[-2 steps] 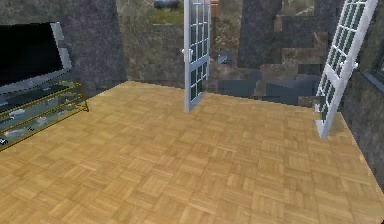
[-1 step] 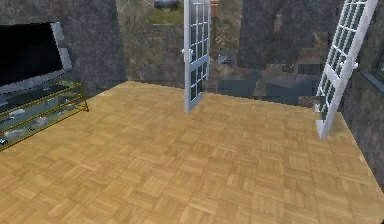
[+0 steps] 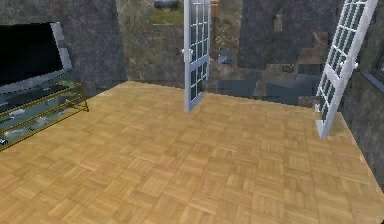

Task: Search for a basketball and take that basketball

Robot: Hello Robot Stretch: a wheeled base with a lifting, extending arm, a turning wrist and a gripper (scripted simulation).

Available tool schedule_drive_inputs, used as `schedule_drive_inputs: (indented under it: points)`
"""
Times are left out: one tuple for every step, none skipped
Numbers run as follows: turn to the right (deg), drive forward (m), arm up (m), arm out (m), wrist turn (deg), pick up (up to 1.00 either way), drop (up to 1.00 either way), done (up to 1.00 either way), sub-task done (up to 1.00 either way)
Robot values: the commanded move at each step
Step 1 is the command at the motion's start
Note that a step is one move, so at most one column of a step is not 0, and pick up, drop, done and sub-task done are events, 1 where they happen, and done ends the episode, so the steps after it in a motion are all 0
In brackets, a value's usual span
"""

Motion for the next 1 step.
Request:
schedule_drive_inputs:
  points:
    - [0.0,0.0,0.0,0.48,0.0,0.0,0.0,0.0,0.0]
